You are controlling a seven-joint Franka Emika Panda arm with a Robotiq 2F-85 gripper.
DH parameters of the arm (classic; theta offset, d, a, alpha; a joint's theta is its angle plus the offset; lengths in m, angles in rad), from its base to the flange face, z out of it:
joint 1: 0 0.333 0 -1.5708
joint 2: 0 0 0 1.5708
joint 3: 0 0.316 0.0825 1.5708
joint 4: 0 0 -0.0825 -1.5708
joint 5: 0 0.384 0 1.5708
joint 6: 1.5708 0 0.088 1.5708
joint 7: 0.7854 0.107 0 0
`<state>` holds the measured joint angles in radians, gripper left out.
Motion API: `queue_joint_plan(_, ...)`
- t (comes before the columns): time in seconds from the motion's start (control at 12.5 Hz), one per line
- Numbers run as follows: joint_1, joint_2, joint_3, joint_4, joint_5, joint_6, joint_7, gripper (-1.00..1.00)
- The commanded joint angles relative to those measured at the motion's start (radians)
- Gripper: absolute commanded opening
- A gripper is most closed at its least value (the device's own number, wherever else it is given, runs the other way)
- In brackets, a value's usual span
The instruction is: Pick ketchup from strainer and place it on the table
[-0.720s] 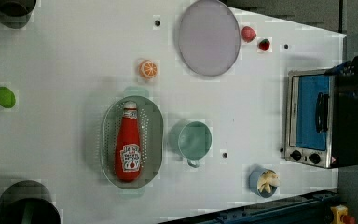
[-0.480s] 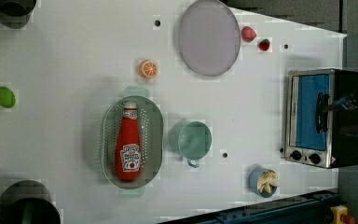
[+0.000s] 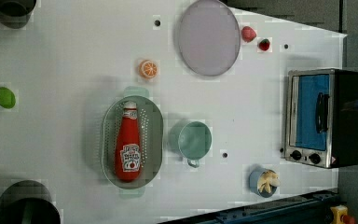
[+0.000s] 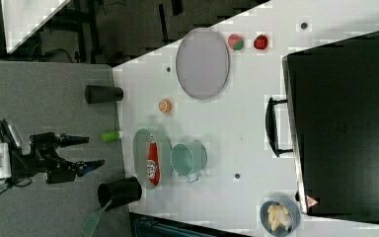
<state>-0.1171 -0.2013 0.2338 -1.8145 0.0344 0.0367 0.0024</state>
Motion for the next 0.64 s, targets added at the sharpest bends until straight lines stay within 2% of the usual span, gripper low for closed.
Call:
queue_joint_plan(0.08, 0.032, 0.068, 0.158, -0.016, -0.001, 0.030, 0.034, 1.00)
queue_joint_plan(0.64, 0.042, 0.199, 0.482, -0.060, -0.003, 0.214, 0.036, 1.00)
